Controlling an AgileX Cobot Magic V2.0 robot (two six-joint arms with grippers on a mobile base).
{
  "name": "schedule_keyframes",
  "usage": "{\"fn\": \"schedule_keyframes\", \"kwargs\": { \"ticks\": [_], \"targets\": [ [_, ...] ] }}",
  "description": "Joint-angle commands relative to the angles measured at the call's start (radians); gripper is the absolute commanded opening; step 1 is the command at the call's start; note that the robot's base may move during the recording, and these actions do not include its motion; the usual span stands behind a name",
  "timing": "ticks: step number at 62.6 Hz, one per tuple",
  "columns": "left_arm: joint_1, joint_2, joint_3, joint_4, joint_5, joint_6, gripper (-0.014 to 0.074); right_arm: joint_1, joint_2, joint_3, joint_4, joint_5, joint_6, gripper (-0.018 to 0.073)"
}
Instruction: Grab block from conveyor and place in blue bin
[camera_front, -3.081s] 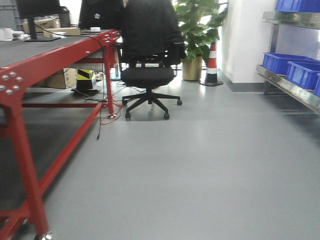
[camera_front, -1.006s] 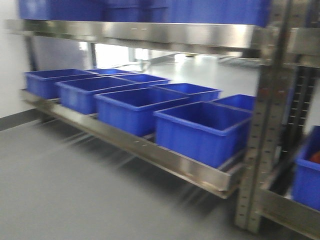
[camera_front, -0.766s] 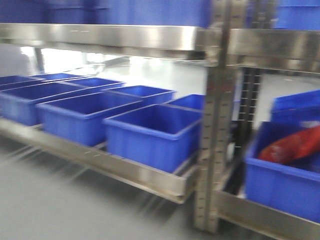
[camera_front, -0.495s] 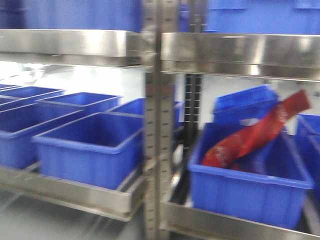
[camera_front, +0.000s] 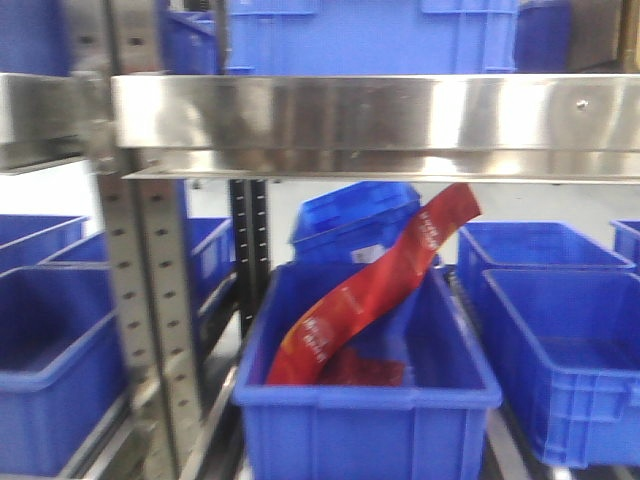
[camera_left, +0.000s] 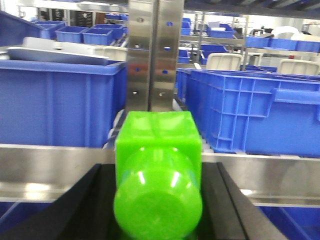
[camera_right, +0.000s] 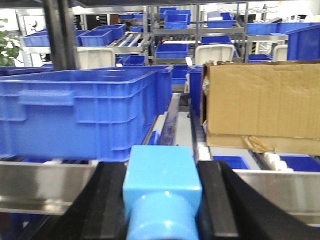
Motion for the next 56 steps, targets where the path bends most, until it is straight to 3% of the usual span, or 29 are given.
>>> {"fn": "schedule_keyframes", "kwargs": {
  "ticks": [1,56],
  "targets": [
    [-0.006,-0.003,-0.001,0.000,-0.020,0.000,-0.0111,0.001,-0.002,-0.006,0.001,-0.023,-0.006,-0.0162],
    [-0.006,-0.003,-0.001,0.000,-0.020,0.000,-0.0111,0.001,-0.002,-0.006,0.001,-0.023,-0.006,-0.0162]
  ]
}}
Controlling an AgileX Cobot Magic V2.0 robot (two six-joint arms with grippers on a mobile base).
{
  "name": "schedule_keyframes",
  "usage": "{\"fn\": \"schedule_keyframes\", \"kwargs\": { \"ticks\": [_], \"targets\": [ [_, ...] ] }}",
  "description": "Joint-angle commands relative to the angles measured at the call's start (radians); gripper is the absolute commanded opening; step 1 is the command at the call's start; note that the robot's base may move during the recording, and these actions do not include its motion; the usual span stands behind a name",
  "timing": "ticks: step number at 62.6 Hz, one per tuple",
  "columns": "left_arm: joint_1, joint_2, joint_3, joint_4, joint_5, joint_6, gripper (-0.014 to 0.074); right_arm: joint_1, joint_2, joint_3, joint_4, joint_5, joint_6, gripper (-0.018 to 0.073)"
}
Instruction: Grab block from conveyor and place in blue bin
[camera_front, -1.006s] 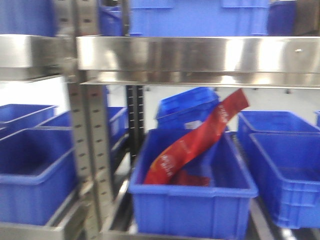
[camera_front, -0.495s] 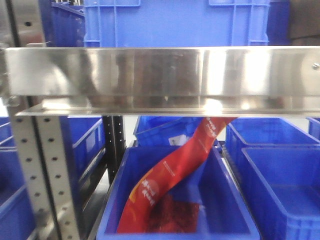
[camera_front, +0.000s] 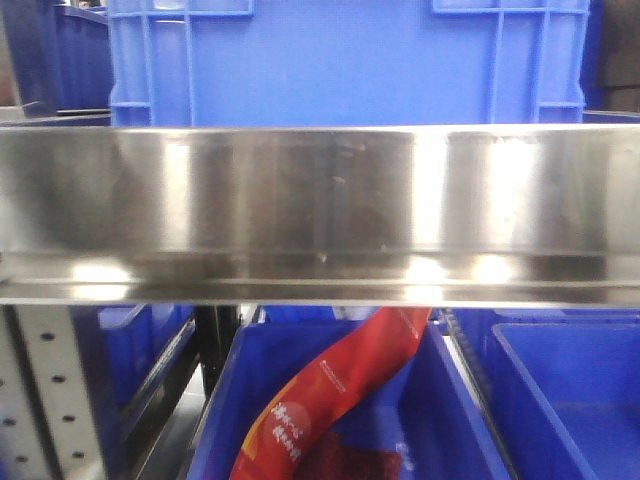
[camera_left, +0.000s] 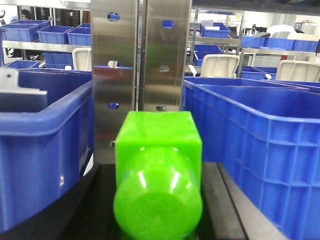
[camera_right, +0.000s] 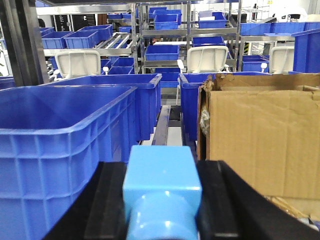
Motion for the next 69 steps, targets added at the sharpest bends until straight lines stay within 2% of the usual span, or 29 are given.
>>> {"fn": "schedule_keyframes", "kwargs": {
  "ticks": [1,69],
  "targets": [
    [-0.006,-0.003,-0.001,0.000,-0.020,0.000,-0.0111,0.001,-0.002,-0.006,0.001,-0.023,-0.006,-0.0162],
    [-0.006,-0.003,-0.001,0.000,-0.031,0.000,-0.0111,0.001,-0.002,-0.006,0.001,-0.023,-0.006,-0.0162]
  ]
}}
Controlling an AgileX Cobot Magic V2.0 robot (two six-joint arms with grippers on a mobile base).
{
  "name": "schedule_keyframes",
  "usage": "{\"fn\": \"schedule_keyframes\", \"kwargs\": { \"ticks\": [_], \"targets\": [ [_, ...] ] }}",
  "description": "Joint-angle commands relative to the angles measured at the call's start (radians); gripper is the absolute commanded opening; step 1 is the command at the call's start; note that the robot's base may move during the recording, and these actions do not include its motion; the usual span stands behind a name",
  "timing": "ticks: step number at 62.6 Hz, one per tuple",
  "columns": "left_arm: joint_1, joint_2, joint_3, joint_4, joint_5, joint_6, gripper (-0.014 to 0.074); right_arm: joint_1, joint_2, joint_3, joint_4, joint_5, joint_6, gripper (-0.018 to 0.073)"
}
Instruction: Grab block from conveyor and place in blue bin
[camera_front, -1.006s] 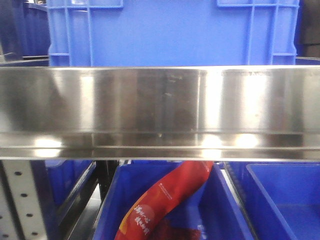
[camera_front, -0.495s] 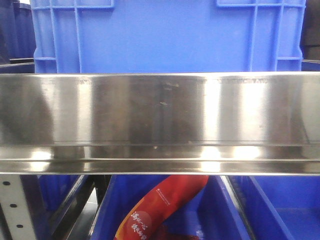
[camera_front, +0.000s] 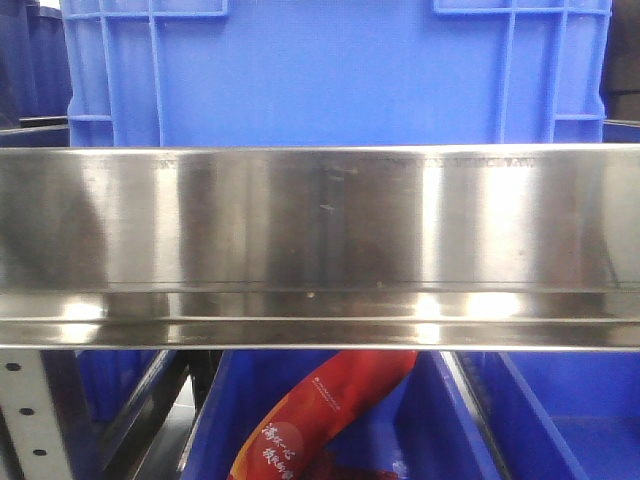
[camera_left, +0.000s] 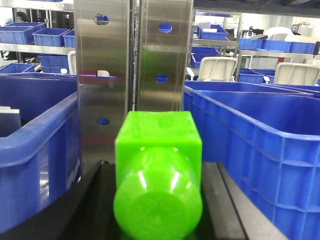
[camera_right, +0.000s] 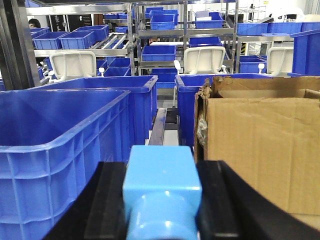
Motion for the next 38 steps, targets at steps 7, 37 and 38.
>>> {"fn": "schedule_keyframes", "kwargs": {
  "ticks": [7,37,38],
  "targets": [
    [-0.006,-0.003,-0.001,0.000,-0.025,0.000,-0.0111,0.001,-0.002,-0.006,0.001,-0.023,-0.006,-0.0162],
    [-0.006,0.115,-0.128,0.000,-0.044,0.000,-0.0111,0.031,0.124,-0.171,0.014,0.033,-0.125,-0.0162],
    [-0.006,0.121,-0.133,0.000,-0.045,0.006,-0.0111,0.033,0.131,-0.181,0.014,0.031,-0.133,-0.0162]
  ]
}}
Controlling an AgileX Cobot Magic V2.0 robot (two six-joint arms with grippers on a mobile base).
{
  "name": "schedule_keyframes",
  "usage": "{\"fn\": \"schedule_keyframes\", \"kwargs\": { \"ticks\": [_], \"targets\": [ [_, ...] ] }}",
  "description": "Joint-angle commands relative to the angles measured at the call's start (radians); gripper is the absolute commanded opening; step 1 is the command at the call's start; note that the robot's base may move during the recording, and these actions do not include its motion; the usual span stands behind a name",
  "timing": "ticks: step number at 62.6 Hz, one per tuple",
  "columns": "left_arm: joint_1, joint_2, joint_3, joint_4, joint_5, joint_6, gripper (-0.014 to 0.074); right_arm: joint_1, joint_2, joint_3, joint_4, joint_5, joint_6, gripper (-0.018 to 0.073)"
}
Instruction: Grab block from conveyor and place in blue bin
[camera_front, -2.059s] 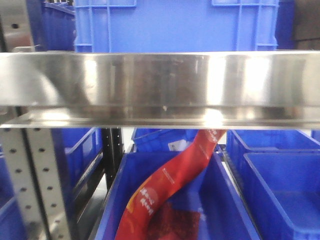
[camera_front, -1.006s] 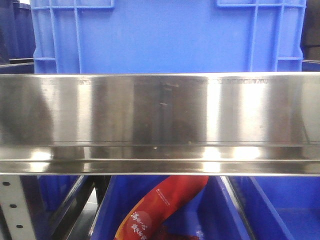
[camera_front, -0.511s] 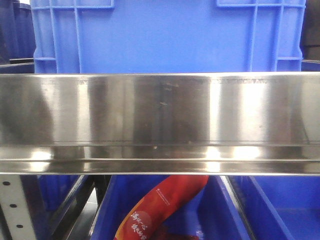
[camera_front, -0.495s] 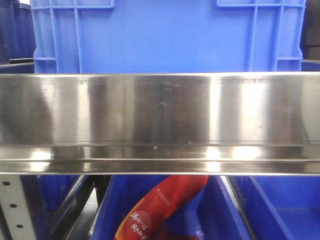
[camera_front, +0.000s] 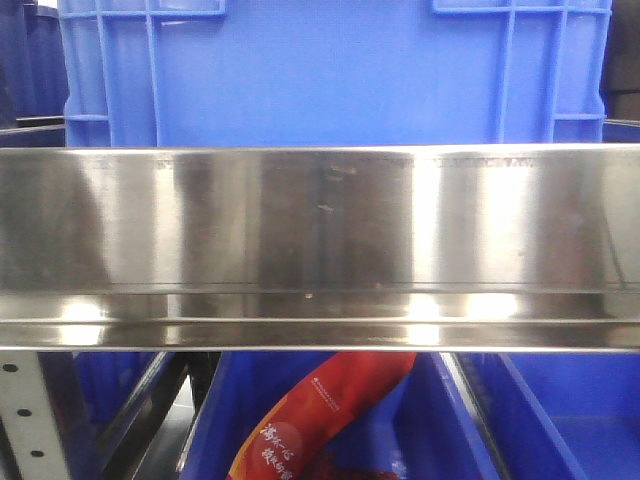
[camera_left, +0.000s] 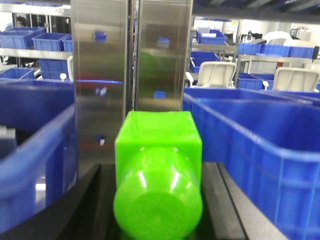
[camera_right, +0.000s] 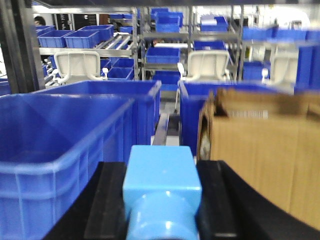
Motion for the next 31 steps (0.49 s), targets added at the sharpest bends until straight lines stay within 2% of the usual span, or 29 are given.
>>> {"fn": "schedule_keyframes", "kwargs": {
  "ticks": [1,7,12,31],
  "targets": [
    [-0.008,0.073,-0.070,0.000,-0.024,0.012,-0.0111,0.013,0.075,-0.073,0.004,-0.008,-0.077,-0.0162],
    [-0.028,0.171,-0.141,0.000,-0.022,0.086,-0.0111,0.031,0.164,-0.135,0.006,-0.011,-0.082,-0.0162],
    [-0.075,0.259,-0.212,0.000,-0.022,0.129,-0.0111,0.058,0.235,-0.178,0.022,-0.024,-0.082,-0.0162],
    [-0.357,0.585,-0.473,0.000,-0.026,0.131,-0.0111,0.209,0.497,-0.313,0.061,-0.107,-0.082,-0.0162]
  ]
}}
